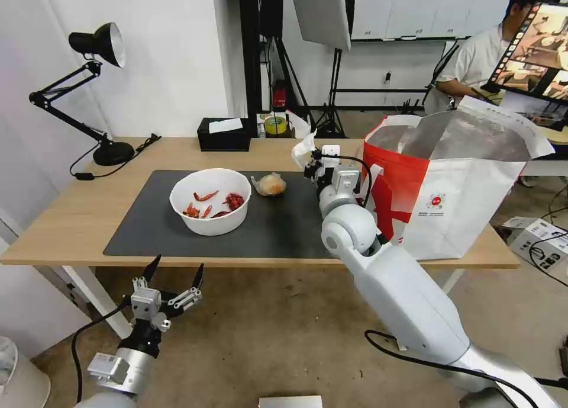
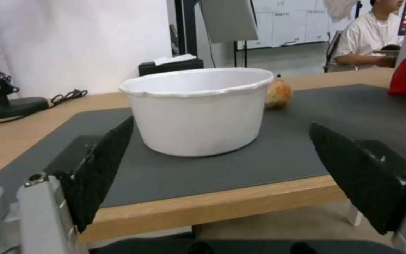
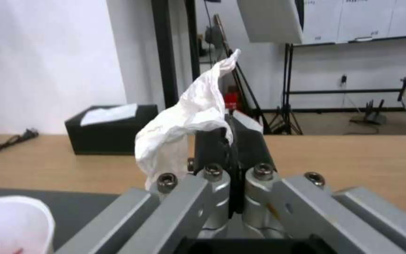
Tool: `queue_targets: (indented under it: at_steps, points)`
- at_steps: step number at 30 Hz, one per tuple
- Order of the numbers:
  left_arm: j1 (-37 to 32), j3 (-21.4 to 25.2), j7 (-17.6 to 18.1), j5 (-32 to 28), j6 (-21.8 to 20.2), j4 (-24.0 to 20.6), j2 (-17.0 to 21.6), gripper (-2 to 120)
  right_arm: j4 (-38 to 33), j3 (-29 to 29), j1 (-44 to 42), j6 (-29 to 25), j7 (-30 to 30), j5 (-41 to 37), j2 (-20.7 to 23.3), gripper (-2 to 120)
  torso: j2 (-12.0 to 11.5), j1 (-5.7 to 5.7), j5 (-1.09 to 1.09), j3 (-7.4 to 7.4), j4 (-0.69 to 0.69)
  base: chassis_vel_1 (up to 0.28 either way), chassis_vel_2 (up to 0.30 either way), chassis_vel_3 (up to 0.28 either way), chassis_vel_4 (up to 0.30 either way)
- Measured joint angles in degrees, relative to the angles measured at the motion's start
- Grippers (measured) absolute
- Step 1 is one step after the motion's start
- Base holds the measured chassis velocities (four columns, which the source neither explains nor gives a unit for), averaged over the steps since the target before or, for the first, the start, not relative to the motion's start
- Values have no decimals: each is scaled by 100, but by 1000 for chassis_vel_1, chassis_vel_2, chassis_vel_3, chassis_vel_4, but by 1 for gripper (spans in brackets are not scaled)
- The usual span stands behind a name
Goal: Pick up the trash from the table and place it into the takeout bag.
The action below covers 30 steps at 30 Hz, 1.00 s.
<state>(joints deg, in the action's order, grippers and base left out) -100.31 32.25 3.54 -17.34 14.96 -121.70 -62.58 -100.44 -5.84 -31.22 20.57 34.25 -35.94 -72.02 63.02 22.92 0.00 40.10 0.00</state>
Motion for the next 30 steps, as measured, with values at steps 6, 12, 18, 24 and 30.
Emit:
queue_targets:
  at_steps: [6,12,18,24,30]
  points:
    - [-3,0,1,0,0,-1,-9,100,-69,0,47,2,31,-42,7,0,0,0,0,0,0,0,0,0,0]
    - [-4,10,3,-1,0,-5,-17,100,-177,52,68,4,50,-65,19,0,0,0,0,0,0,0,0,0,0]
    - [-2,18,4,-5,0,-6,-21,100,-206,66,59,-2,52,-66,32,0,0,0,0,0,0,0,0,0,0]
    - [2,29,5,-13,1,-6,-28,100,-271,92,34,-6,53,-68,57,0,0,0,0,0,0,0,0,0,0]
    - [-9,32,6,-14,3,-6,-37,100,-355,147,6,-7,55,-69,87,0,0,0,0,0,0,0,0,0,0]
